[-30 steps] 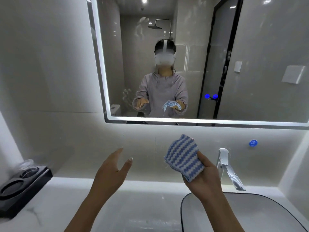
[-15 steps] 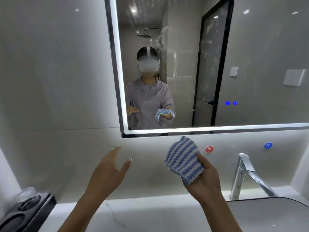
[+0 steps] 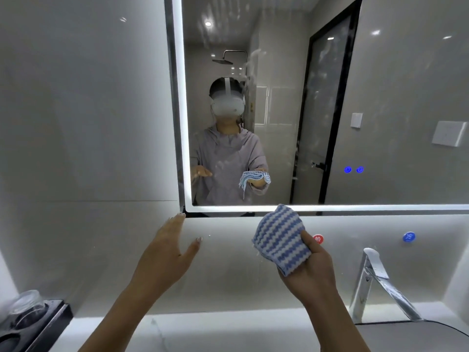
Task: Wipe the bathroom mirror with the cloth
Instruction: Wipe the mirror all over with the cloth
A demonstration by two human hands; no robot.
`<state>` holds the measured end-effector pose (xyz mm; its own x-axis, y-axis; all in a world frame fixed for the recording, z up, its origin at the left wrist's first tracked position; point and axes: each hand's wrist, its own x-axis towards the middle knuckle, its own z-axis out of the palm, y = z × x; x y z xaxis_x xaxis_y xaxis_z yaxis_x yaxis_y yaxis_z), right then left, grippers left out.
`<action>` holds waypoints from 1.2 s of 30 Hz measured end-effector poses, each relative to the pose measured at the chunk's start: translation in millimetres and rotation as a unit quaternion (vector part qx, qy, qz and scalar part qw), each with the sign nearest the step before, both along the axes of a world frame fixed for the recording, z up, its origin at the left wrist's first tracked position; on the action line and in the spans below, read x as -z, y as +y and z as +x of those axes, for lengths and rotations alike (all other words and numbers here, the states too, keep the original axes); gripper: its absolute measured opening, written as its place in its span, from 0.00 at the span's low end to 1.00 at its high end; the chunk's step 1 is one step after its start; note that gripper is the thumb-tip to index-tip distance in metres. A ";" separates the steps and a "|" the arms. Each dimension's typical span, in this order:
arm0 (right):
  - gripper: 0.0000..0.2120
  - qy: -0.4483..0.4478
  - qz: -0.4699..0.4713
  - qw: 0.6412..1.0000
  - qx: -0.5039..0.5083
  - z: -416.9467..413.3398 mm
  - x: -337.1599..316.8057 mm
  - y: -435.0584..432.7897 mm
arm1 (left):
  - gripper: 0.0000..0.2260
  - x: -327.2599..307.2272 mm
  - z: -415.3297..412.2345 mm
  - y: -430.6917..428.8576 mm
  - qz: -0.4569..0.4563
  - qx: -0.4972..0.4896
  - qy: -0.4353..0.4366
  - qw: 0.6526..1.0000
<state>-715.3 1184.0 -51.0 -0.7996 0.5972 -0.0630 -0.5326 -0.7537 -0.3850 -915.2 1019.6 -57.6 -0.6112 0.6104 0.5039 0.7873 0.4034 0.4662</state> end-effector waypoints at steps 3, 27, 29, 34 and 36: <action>0.20 -0.006 0.019 1.000 0.005 -3.1 -12.6 10.5 | 0.30 -19.1 -11.8 19.8 0.013 0.004 0.026 1.000; 0.09 -0.130 0.302 0.903 0.277 -68.9 -93.8 68.2 | 0.30 -99.8 -146.3 134.3 -0.035 -0.052 0.433 0.899; 0.06 -0.135 0.421 0.830 0.341 -81.9 -110.5 74.6 | 0.29 -97.3 -155.8 137.9 -0.022 -0.043 0.451 0.891; 0.26 -0.157 0.628 0.633 0.425 -132.3 -119.5 91.0 | 0.29 -91.9 -167.9 146.9 0.027 -0.028 0.469 0.882; 0.31 -0.192 0.710 0.533 0.419 -155.6 -107.0 98.0 | 0.29 -90.8 -170.5 147.9 0.039 -0.025 0.479 0.877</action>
<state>-870.9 1282.0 56.0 -0.3057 0.3976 0.8651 -0.1302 0.8826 -0.4517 -1085.7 1167.5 33.2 0.0896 0.5357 0.8397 0.8151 0.4450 -0.3709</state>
